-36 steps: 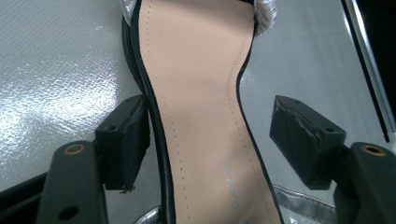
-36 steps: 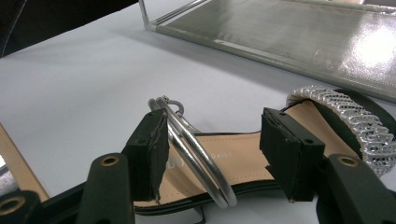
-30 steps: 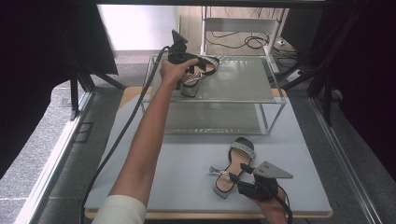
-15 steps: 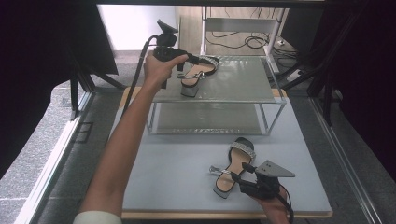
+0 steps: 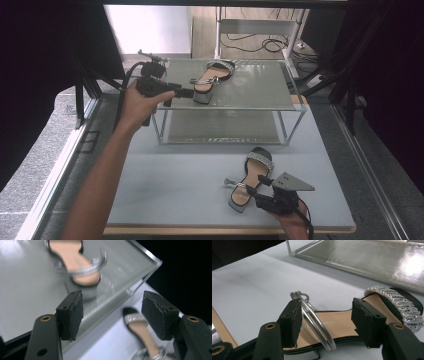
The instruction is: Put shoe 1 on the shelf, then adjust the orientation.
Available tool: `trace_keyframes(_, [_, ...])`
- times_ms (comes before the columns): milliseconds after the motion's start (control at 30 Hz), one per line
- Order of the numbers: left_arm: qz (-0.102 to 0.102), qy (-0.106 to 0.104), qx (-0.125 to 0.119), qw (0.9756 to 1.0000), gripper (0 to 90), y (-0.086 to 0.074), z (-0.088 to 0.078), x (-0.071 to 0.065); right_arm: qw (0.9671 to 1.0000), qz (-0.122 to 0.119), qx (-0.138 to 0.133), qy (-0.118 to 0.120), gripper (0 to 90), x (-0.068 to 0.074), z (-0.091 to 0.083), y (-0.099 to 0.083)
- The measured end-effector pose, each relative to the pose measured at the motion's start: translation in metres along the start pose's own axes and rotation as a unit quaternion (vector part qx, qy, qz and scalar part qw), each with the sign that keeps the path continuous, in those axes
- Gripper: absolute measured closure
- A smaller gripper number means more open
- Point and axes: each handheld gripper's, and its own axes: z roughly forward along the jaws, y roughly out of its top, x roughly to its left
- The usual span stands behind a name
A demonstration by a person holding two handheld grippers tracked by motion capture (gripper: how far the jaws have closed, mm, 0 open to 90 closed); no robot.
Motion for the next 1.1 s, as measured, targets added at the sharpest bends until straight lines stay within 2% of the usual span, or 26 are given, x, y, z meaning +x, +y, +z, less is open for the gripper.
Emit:
trace_keyframes(200, [0.010,-0.011,-0.004,0.9999,34.2,-0.040,0.001,-0.001,1.0000,0.004,-0.003,-0.005,41.5,-0.002,-0.001,0.001])
trace_keyframes(267, [0.018,-0.006,0.000,0.9998,34.0,-0.053,0.002,-0.003,0.9999,0.005,-0.007,-0.007,41.5,-0.003,-0.001,0.003])
trace_keyframes(400, [0.020,-0.009,-0.006,0.9998,33.9,-0.078,-0.001,-0.006,0.9999,0.007,-0.009,-0.008,41.6,-0.004,-0.002,0.004])
trace_keyframes(467, [0.028,0.001,0.007,0.9996,34.0,-0.089,0.000,-0.006,0.9999,0.006,-0.008,-0.009,41.5,-0.004,-0.002,0.004])
trace_keyframes(533, [0.024,0.008,0.010,0.9996,34.0,-0.102,0.002,-0.004,0.9999,0.005,-0.008,-0.011,41.5,-0.004,-0.003,0.004])
trace_keyframes(700, [0.024,0.005,0.008,0.9997,33.9,-0.129,0.005,-0.002,0.9999,-0.001,-0.009,-0.014,42.4,-0.002,-0.002,0.007])
trace_keyframes(833, [0.021,0.004,0.011,0.9997,33.6,-0.149,0.008,0.002,0.9999,-0.003,-0.009,-0.005,48.5,0.000,0.001,0.009])
trace_keyframes(1000, [0.012,0.006,0.010,0.9999,33.4,-0.169,0.009,0.008,0.9997,-0.018,-0.004,0.014,63.3,0.010,0.007,0.016])
trace_keyframes(1100, [0.007,0.002,0.016,0.9999,33.4,-0.182,0.010,0.011,0.9990,-0.027,0.010,0.033,72.4,0.018,0.015,0.023])
